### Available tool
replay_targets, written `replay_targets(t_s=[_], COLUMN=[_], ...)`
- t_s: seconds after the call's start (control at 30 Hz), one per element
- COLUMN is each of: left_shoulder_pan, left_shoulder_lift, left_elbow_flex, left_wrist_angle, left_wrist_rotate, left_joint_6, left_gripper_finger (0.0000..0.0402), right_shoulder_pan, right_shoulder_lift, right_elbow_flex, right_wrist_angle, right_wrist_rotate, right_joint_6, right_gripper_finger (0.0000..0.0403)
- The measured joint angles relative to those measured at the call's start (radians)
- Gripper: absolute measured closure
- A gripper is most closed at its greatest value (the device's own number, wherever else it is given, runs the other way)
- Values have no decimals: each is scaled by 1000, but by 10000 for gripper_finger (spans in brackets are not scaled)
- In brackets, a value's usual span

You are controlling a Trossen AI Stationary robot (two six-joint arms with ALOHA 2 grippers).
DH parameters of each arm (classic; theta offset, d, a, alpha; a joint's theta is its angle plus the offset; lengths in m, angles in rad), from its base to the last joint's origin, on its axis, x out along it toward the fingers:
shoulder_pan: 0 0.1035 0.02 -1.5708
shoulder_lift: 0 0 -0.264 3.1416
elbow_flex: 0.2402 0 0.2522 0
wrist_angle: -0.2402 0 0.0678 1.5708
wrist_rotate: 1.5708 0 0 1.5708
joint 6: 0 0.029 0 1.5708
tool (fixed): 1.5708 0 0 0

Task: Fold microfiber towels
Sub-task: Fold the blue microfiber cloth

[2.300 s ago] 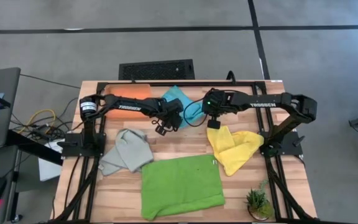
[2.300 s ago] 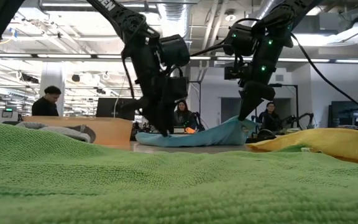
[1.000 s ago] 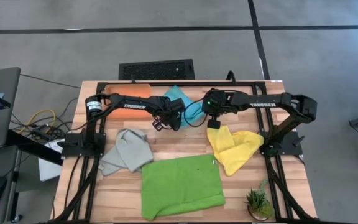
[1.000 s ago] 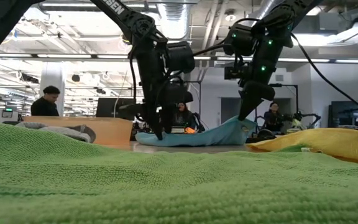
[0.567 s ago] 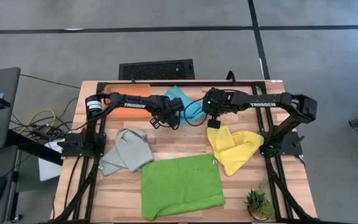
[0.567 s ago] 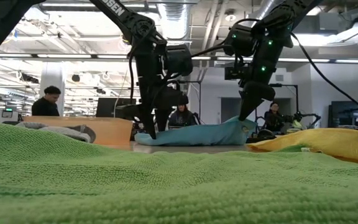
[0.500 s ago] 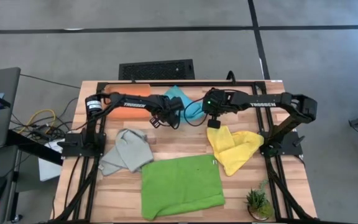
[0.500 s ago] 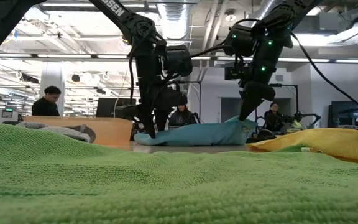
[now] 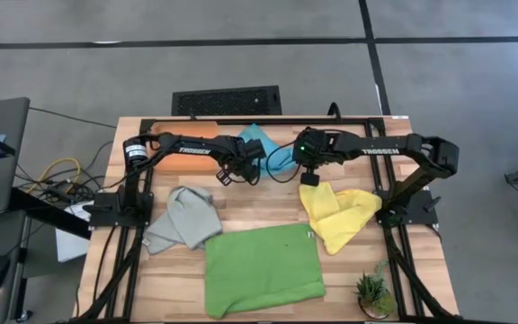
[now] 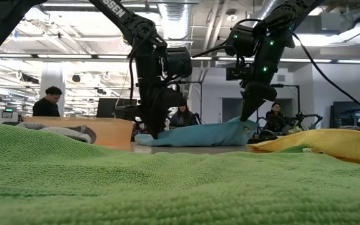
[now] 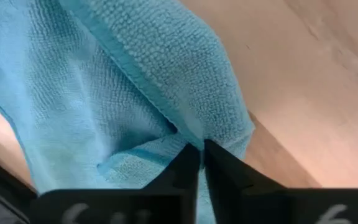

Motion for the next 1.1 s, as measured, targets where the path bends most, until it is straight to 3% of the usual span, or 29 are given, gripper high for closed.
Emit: replay_targets(t_s=[0.13, 0.23, 0.5, 0.9, 1.1], left_shoulder_pan=[-2, -5, -49, -163, -226], left_shoulder_lift=[0, 0, 0, -3, -57], left_elbow_flex=[0, 1, 2, 2, 1], left_wrist_angle=[-55, -117, -158, -176, -187], left_wrist_rotate=[1, 24, 194, 189, 69], left_joint_6=[-124, -302, -685, -1048, -1131], left_gripper_finger=[398, 400, 401, 401, 401], right_shoulder_pan=[0, 0, 5, 83, 128], right_shoulder_lift=[0, 0, 0, 0, -14], right_elbow_flex=[0, 0, 1, 1, 1], right_wrist_angle=[-1, -10, -59, -158, -167], right_wrist_rotate=[0, 0, -4, -4, 44], right_joint_6=[0, 0, 0, 0, 13], right_gripper_finger=[394, 394, 394, 394, 394])
